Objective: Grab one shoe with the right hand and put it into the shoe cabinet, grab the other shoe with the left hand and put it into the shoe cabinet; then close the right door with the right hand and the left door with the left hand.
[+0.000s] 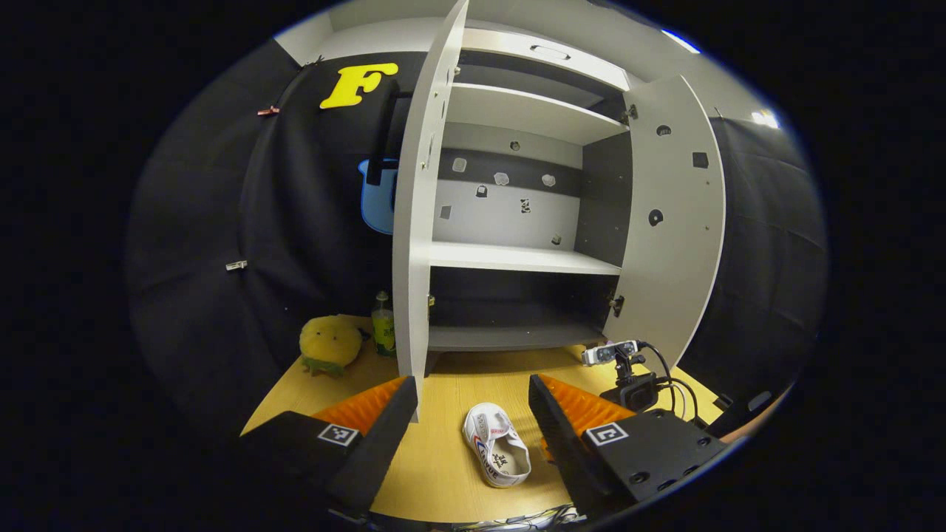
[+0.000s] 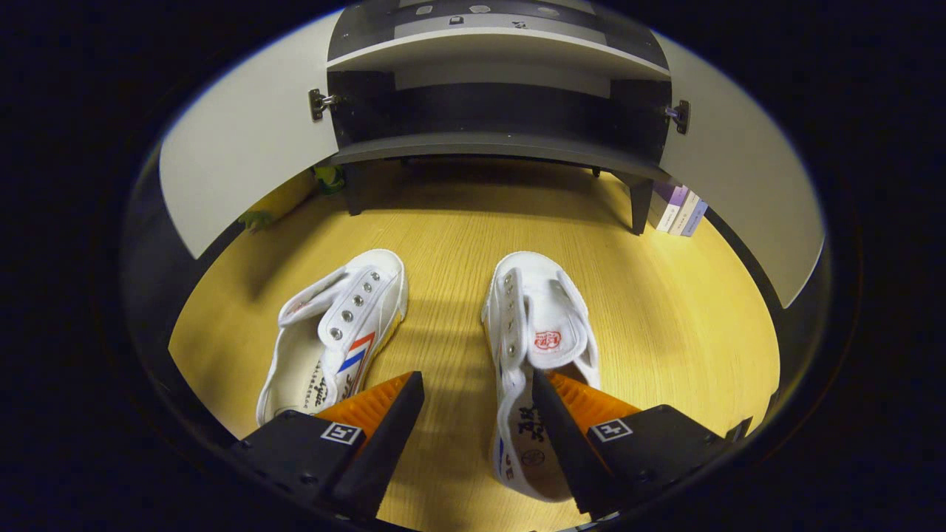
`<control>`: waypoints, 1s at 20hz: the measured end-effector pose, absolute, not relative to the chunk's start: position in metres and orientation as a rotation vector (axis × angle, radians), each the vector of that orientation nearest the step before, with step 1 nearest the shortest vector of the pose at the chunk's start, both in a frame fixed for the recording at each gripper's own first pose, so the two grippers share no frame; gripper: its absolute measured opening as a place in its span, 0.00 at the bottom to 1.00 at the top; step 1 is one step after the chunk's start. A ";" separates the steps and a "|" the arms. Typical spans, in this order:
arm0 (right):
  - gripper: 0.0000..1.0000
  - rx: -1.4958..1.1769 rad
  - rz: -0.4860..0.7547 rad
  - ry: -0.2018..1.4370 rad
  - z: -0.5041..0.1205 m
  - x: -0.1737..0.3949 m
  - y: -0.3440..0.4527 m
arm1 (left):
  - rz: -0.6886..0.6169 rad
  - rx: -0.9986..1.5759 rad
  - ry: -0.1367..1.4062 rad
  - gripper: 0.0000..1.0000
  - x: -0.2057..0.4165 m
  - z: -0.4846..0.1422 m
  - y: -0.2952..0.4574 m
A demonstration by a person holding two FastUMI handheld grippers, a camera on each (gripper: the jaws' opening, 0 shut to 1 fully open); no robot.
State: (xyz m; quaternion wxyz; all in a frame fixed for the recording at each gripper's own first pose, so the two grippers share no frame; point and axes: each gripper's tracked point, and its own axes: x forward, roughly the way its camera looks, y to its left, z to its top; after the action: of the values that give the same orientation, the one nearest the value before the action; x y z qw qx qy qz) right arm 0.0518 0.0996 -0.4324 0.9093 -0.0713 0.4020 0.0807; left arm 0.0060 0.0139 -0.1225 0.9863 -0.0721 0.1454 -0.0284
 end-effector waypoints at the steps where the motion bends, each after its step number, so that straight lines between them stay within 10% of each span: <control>1: 0.96 -0.152 0.162 0.825 -0.436 0.057 0.101 | -0.056 -0.144 0.296 0.95 0.007 -0.125 0.017; 5: 0.78 -0.201 0.132 0.822 -0.447 0.075 0.098 | -0.045 -0.140 0.299 0.95 0.008 -0.129 0.026; 9: 0.27 -0.173 0.069 0.820 -0.447 0.086 0.088 | -0.043 -0.137 0.301 0.95 0.008 -0.133 0.028; 20: 0.05 -0.031 0.114 0.883 -0.435 0.089 0.089 | -0.059 -0.103 0.296 0.95 0.003 -0.131 0.000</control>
State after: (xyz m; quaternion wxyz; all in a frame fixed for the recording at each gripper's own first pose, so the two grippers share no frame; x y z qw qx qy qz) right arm 0.0891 0.0886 -0.4354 0.9025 -0.0150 0.4270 0.0553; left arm 0.0026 -0.0002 -0.1306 0.9873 -0.0511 0.1474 -0.0296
